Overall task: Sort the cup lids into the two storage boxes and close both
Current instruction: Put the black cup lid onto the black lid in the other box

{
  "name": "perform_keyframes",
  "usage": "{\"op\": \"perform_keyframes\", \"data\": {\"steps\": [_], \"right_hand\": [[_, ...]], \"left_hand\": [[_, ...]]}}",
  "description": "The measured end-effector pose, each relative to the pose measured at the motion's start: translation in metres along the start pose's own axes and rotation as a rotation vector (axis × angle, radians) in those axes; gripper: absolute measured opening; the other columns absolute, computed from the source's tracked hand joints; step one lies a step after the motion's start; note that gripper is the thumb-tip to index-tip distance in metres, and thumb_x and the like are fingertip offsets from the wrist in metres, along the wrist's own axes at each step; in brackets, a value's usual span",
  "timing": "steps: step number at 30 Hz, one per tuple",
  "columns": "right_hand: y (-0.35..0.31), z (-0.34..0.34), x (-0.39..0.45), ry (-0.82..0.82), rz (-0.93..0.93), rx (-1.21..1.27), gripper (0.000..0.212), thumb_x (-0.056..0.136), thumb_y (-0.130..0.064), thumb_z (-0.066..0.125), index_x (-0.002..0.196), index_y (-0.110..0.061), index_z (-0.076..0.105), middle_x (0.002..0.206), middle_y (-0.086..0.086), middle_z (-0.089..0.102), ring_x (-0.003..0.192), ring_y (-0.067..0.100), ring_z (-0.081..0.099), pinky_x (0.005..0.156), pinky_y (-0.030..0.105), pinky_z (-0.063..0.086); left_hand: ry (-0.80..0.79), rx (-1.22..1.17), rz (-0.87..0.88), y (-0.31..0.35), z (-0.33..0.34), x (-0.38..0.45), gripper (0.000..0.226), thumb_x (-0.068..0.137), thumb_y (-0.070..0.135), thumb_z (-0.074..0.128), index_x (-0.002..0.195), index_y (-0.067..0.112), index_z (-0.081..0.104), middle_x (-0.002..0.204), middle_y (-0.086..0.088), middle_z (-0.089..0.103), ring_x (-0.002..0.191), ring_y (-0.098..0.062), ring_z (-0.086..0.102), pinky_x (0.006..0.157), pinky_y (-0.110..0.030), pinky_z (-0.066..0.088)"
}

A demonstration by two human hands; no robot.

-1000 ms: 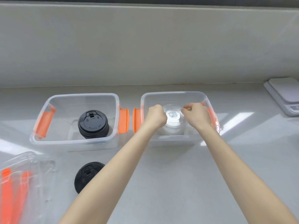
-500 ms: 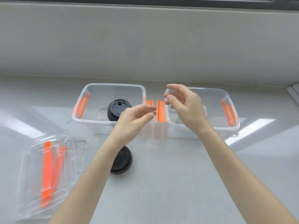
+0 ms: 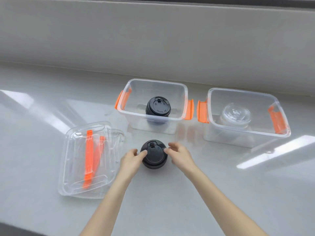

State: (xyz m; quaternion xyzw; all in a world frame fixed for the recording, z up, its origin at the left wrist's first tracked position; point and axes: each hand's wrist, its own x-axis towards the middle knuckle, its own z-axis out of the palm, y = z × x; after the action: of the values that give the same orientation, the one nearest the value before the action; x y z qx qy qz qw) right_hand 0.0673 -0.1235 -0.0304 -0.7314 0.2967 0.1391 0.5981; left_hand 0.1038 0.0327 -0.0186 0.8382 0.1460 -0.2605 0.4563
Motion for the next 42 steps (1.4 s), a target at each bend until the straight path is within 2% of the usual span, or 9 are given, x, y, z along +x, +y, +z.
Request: {"op": "perform_keyframes", "data": {"steps": [4,7,13,17,21,28,32,38,42], "right_hand": [[0.000,0.010,0.005,0.020,0.054,0.084,0.046,0.085,-0.015,0.057,0.129,-0.007,0.046,0.121,0.010,0.058,0.108,0.023,0.057,0.095,0.039,0.046],[-0.001,0.015,0.007,0.039,0.098,0.141,0.046,0.085,-0.009,0.055,0.130,-0.003,0.046,0.118,0.013,0.060,0.108,0.029,0.060,0.096,0.043,0.048],[-0.015,0.003,-0.012,0.002,0.083,0.187,0.040,0.087,-0.010,0.056,0.127,-0.003,0.051,0.118,0.010,0.058,0.104,0.019,0.054,0.089,0.029,0.042],[-0.044,-0.008,-0.040,-0.037,-0.135,0.176,0.019,0.087,-0.012,0.057,0.102,-0.019,0.066,0.096,-0.006,0.068,0.089,0.006,0.060,0.083,0.022,0.048],[-0.084,-0.021,-0.044,0.052,-0.291,0.192,0.026,0.085,-0.015,0.063,0.110,-0.011,0.065,0.099,0.000,0.069,0.093,0.012,0.062,0.088,0.029,0.049],[-0.144,-0.043,-0.002,0.194,-0.348,0.181,0.026,0.085,-0.017,0.061,0.109,-0.009,0.062,0.089,0.001,0.067,0.081,0.019,0.064,0.084,0.037,0.055],[-0.157,-0.042,0.028,0.265,-0.269,0.058,0.029,0.082,-0.019,0.053,0.107,-0.007,0.061,0.104,0.010,0.067,0.092,0.026,0.064,0.091,0.041,0.052],[-0.158,-0.037,0.052,0.287,-0.160,-0.278,0.032,0.089,0.000,0.035,0.118,0.003,0.049,0.123,0.018,0.054,0.105,0.034,0.053,0.062,0.029,0.033],[-0.158,-0.033,0.062,0.254,-0.136,-0.343,0.030,0.089,0.003,0.031,0.115,0.007,0.045,0.092,0.013,0.052,0.083,0.026,0.042,0.055,0.029,0.031]], "left_hand": [[-0.021,-0.111,-0.027,-0.005,0.006,0.006,0.035,0.073,0.037,0.061,0.094,0.008,0.063,0.089,-0.006,0.059,0.090,-0.025,0.056,0.083,-0.036,0.046],[0.017,-0.241,-0.034,-0.005,0.012,0.006,0.019,0.082,0.021,0.062,0.095,0.008,0.068,0.088,-0.008,0.066,0.082,-0.021,0.054,0.074,-0.030,0.040],[0.008,-0.306,0.029,0.000,-0.001,-0.010,0.026,0.076,0.025,0.069,0.098,0.012,0.069,0.099,-0.005,0.072,0.100,-0.020,0.065,0.092,-0.037,0.049],[0.057,-0.344,0.182,0.023,-0.028,-0.034,0.013,0.073,0.021,0.074,0.085,0.021,0.070,0.090,0.001,0.073,0.088,-0.013,0.067,0.089,-0.037,0.052],[0.086,-0.377,0.348,0.068,-0.052,-0.040,0.015,0.070,0.023,0.075,0.085,0.024,0.071,0.082,0.009,0.074,0.074,0.000,0.068,0.090,-0.036,0.053],[0.116,-0.252,0.496,0.142,-0.057,0.007,0.008,0.060,0.042,0.073,0.057,0.035,0.072,0.069,0.008,0.075,0.077,-0.014,0.065,0.090,-0.046,0.053],[0.116,-0.140,0.488,0.162,-0.042,0.048,0.043,0.057,0.049,0.067,0.071,0.009,0.073,0.079,-0.019,0.072,0.069,-0.018,0.054,0.086,-0.050,0.054],[0.056,0.054,0.440,0.165,-0.019,0.082,0.057,0.059,0.046,0.062,0.080,-0.006,0.069,0.077,-0.021,0.069,0.069,-0.022,0.056,0.084,-0.045,0.053],[0.071,0.144,0.407,0.161,-0.015,0.090,0.037,0.070,0.038,0.066,0.075,0.001,0.067,0.070,-0.015,0.058,0.067,-0.021,0.047,0.065,-0.030,0.041]]}}
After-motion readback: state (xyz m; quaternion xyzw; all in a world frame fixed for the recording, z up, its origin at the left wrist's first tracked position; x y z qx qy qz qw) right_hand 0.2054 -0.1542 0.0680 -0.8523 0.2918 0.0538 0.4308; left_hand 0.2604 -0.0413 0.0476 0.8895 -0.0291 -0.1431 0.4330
